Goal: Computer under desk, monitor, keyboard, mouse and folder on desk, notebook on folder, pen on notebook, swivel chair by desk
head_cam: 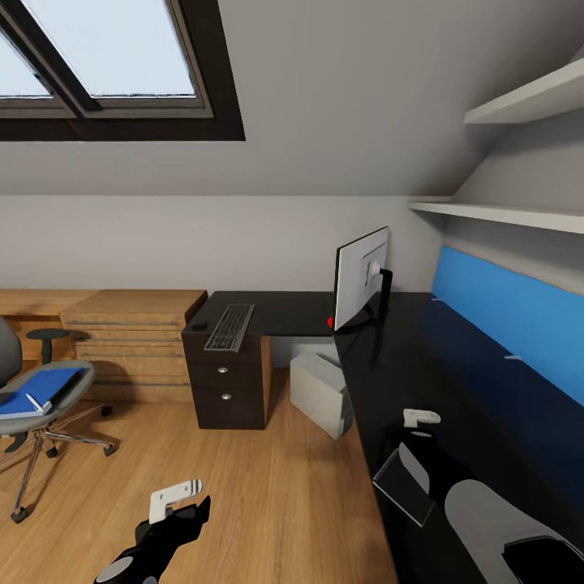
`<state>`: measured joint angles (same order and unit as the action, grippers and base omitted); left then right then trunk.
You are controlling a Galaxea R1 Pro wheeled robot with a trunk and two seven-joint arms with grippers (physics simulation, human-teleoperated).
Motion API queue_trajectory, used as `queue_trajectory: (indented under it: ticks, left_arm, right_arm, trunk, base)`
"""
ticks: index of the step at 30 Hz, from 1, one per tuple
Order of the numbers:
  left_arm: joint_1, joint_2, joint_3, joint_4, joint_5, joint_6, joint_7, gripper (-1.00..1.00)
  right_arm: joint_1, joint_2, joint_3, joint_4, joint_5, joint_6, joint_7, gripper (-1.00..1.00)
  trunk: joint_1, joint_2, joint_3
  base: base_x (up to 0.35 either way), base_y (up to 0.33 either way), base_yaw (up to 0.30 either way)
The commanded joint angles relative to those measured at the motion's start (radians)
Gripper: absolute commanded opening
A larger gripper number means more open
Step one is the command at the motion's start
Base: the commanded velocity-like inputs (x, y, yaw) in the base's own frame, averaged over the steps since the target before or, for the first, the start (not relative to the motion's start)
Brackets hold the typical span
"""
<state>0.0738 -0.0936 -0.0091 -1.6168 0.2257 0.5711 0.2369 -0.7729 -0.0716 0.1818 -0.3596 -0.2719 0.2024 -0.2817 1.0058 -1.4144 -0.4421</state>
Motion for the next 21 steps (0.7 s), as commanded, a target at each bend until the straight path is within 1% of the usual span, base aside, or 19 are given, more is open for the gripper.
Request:
queue_trajectory:
  ticks: [1,9,21]
  left_arm:
    - [0.000,0.000,-0.001,-0.002,0.011,0.002,0.009,1.00]
    - [0.000,0.001,0.002,-0.002,0.011,0.002,0.010,1.00]
    - [0.000,0.002,0.003,-0.002,0.011,0.003,0.010,1.00]
  right_arm:
    - [0.000,-0.001,0.008,-0.002,-0.009,0.006,-0.007,1.00]
    - [0.000,-0.002,0.007,0.000,-0.009,0.013,-0.008,1.00]
    - [-0.001,-0.003,0.006,0.015,-0.009,0.050,-0.013,1.00]
  trunk:
    - [0.000,-0.001,-0.001]
    - [0.000,-0.001,-0.001]
    - [0.000,-0.001,-0.001]
  base:
    - [0.000,0.000,0.000]
    - [0.000,0.000,0.000]
    - [0.000,0.000,0.000]
